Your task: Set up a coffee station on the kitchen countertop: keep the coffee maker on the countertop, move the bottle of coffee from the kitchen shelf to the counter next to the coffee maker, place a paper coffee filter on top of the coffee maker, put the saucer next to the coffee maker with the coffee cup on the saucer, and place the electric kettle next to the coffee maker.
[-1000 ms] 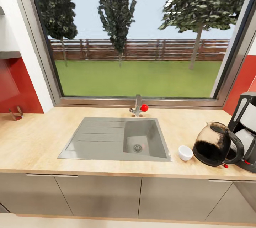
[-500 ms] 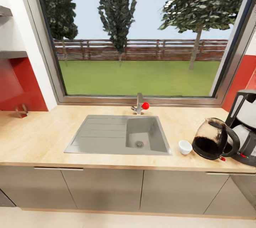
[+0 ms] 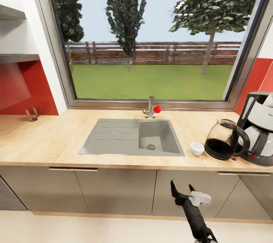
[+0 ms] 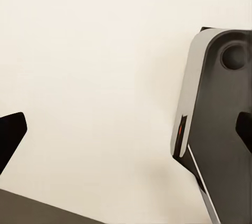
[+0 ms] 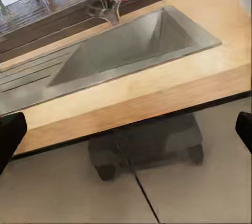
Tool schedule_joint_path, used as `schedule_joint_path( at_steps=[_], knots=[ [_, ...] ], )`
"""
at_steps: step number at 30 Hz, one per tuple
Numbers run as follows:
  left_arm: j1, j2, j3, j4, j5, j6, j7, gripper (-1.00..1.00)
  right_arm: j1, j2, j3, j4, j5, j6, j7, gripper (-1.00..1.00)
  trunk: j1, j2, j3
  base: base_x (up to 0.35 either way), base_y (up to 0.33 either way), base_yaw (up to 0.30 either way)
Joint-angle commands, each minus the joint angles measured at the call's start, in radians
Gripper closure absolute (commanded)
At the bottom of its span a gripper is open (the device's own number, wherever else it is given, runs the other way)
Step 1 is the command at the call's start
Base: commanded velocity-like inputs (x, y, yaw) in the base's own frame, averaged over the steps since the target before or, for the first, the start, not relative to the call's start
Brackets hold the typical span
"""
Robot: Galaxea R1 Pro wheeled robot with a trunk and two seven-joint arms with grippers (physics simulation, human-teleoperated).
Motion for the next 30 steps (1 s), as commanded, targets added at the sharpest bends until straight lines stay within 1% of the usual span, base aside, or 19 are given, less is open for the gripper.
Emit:
schedule_joint_path(
  at_steps=[1, 3, 4, 6, 7, 8, 9, 11, 14, 15, 17, 18, 20, 21, 22, 25, 28, 29, 30],
  knots=[
    [0.0, 0.0, -0.008, 0.0, 0.002, -0.003, 0.003, -1.0, -0.001, 0.006, -0.002, -0.031, -0.011, 0.005, -0.007, -1.0, 0.001, -0.002, -0.002, -0.002, 0.001, 0.0],
    [0.0, 0.001, -0.008, 0.0, 0.002, -0.003, 0.003, -1.0, -0.001, 0.012, 0.005, -0.08, -0.01, 0.025, -0.03, -1.0, 0.001, -0.002, -0.002, -0.001, 0.001, 0.0],
    [0.0, 0.003, -0.009, 0.0, 0.002, -0.003, 0.003, -1.0, -0.001, 0.016, 0.031, -0.16, -0.009, 0.084, -0.049, -1.0, 0.001, -0.002, -0.002, 0.0, 0.0, 0.0],
    [0.0, 0.003, -0.009, 0.0, 0.002, -0.003, 0.003, -1.0, -0.001, 0.017, 0.044, -0.243, -0.009, 0.167, -0.068, -1.0, 0.001, -0.002, -0.002, 0.0, 0.0, 0.0],
    [0.0, 0.003, -0.009, 0.0, 0.002, -0.003, 0.003, -1.0, -0.001, 0.017, 0.053, -0.316, -0.009, 0.243, -0.119, -1.0, 0.001, -0.002, -0.002, 0.0, 0.0, 0.0],
    [0.0, 0.003, -0.009, 0.001, 0.002, -0.003, 0.003, -1.0, -0.001, 0.017, 0.056, -0.333, -0.009, 0.257, -0.139, -1.0, 0.001, -0.002, -0.002, 0.0, 0.0, 0.0],
    [0.0, 0.003, -0.009, 0.001, 0.002, -0.003, 0.003, -1.0, -0.002, 0.017, 0.059, -0.358, -0.009, 0.278, -0.179, -1.0, 0.001, -0.002, -0.002, 0.0, 0.0, 0.0],
    [0.0, 0.003, -0.009, 0.001, 0.001, -0.003, 0.003, -1.0, -0.004, 0.016, 0.06, -0.366, -0.009, 0.307, -0.191, -1.0, 0.001, -0.002, -0.002, 0.0, 0.0, 0.0],
    [0.0, 0.003, -0.009, 0.001, 0.001, -0.003, 0.003, -1.0, -0.015, 0.013, 0.059, -0.371, -0.009, 0.419, -0.198, -1.0, 0.001, -0.002, -0.002, 0.0, 0.0, 0.0],
    [0.0, 0.003, -0.01, 0.001, 0.0, -0.003, 0.003, -1.0, -0.044, 0.011, 0.059, -0.372, -0.009, 0.503, -0.199, -1.0, 0.001, -0.002, -0.002, 0.0, 0.0, 0.0],
    [0.0, 0.003, -0.01, 0.001, 0.001, -0.004, 0.003, -1.0, -0.085, 0.009, 0.057, -0.373, -0.009, 0.57, -0.2, -1.0, 0.001, -0.002, -0.002, 0.0, 0.0, 0.0],
    [0.0, 0.003, -0.01, 0.001, 0.001, -0.004, 0.003, -1.0, -0.095, 0.008, 0.057, -0.373, -0.008, 0.585, -0.2, -1.0, 0.001, -0.002, -0.002, 0.0, 0.0, 0.0],
    [0.0, 0.004, -0.01, 0.001, 0.001, -0.004, 0.003, -1.0, -0.141, 0.007, 0.056, -0.373, 0.002, 0.66, -0.201, -1.0, 0.001, -0.002, -0.002, 0.0, 0.0, 0.0],
    [0.0, 0.004, -0.01, 0.001, 0.002, -0.003, 0.003, -1.0, -0.16, 0.007, 0.056, -0.373, 0.014, 0.696, -0.201, -1.0, 0.001, -0.002, -0.002, 0.0, 0.0, 0.0],
    [0.0, 0.004, -0.01, 0.001, 0.002, -0.003, 0.003, -1.0, -0.19, 0.006, 0.055, -0.373, 0.042, 0.746, -0.201, -1.0, 0.001, -0.002, -0.002, 0.0, 0.0, 0.0],
    [0.0, 0.004, -0.01, 0.001, 0.002, -0.003, 0.003, -1.0, -0.247, 0.006, 0.054, -0.373, 0.106, 0.833, -0.201, -1.0, 0.001, -0.002, -0.002, 0.0, 0.0, 0.0],
    [0.0, 0.004, -0.01, 0.001, 0.001, -0.003, 0.003, -1.0, -0.282, 0.006, 0.051, -0.373, 0.133, 0.873, -0.204, -1.0, 0.001, -0.002, -0.002, 0.0, 0.0, 0.0],
    [0.0, 0.004, -0.01, 0.001, 0.0, -0.003, 0.003, -1.0, -0.293, 0.006, 0.05, -0.375, 0.141, 0.883, -0.218, -1.0, 0.001, -0.002, -0.002, 0.0, 0.0, 0.0],
    [0.0, 0.004, -0.01, 0.001, 0.0, -0.003, 0.003, -1.0, -0.305, 0.006, 0.05, -0.377, 0.148, 0.886, -0.251, -1.0, 0.001, -0.002, -0.002, 0.0, 0.0, 0.0]
  ],
)
